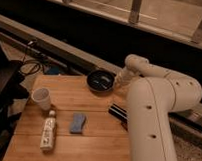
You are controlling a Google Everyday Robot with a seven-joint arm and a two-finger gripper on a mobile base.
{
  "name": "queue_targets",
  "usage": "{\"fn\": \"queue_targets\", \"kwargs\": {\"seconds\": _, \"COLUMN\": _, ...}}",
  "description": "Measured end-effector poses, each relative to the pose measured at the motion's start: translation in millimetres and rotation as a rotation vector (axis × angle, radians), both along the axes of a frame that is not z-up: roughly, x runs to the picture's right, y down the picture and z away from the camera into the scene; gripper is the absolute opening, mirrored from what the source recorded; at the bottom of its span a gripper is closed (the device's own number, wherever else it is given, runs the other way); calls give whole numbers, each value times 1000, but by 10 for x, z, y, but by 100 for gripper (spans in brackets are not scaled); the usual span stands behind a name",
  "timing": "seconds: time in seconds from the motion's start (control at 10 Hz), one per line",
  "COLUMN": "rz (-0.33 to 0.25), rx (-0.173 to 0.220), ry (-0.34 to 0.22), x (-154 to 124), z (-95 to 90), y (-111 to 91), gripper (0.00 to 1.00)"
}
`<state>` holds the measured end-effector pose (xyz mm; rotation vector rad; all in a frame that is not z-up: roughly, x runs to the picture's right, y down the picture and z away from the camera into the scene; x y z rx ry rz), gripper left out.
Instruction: Push the ceramic bowl across the table
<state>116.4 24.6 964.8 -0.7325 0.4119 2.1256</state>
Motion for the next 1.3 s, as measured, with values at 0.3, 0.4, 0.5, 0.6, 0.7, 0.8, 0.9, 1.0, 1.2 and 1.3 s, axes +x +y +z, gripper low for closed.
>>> {"fn": "queue_targets", "kwargs": {"seconds": 0.3, "rz": -25, "rx": 10, "ry": -52, "x": -212, "z": 53, "y": -50, "gripper": 0}}
{"fn": "queue_targets", "kwargs": {"seconds": 0.4, "rz": -33, "rx": 10, "ry": -67, "x": -268, "z": 71, "y": -52, "gripper": 0}}
{"fn": "queue_targets", "kwargs": {"seconds": 0.5, "rz": -46, "rx": 9, "ry": -92, "x": -365, "z": 105, "y": -58, "gripper": 0}}
{"fn": "queue_targets", "kwargs": {"seconds": 0.6, "rz": -54, "rx": 8, "ry": -108, "x": -429, "z": 124, "y": -62, "gripper": 0}}
{"fn": "queue_targets", "kwargs": {"seconds": 0.7, "rz": -61, "rx": 6, "ry": -122, "x": -484, "z": 137, "y": -64, "gripper": 0}}
{"fn": "queue_targets", "kwargs": {"seconds": 0.8, "rz": -67, "rx": 8, "ry": -143, "x": -575, "z": 151, "y": -79, "gripper": 0}}
{"fn": "queue_targets", "kwargs": {"seconds": 0.9, "rz": -74, "rx": 9, "ry": -153, "x": -629, "z": 156, "y": -84, "gripper": 0}}
{"fn": "queue_targets", "kwargs": {"seconds": 1.0, "rz": -85, "rx": 7, "ry": -154, "x": -661, "z": 157, "y": -78, "gripper": 3}}
{"fn": "queue_targets", "kwargs": {"seconds": 1.2, "rz": -98, "rx": 11, "ry": -140, "x": -612, "z": 133, "y": -118, "gripper": 21}}
{"fn": "queue_targets", "kwargs": {"seconds": 1.3, "rz": -104, "rx": 8, "ry": -145, "x": -607, "z": 111, "y": -112, "gripper": 22}}
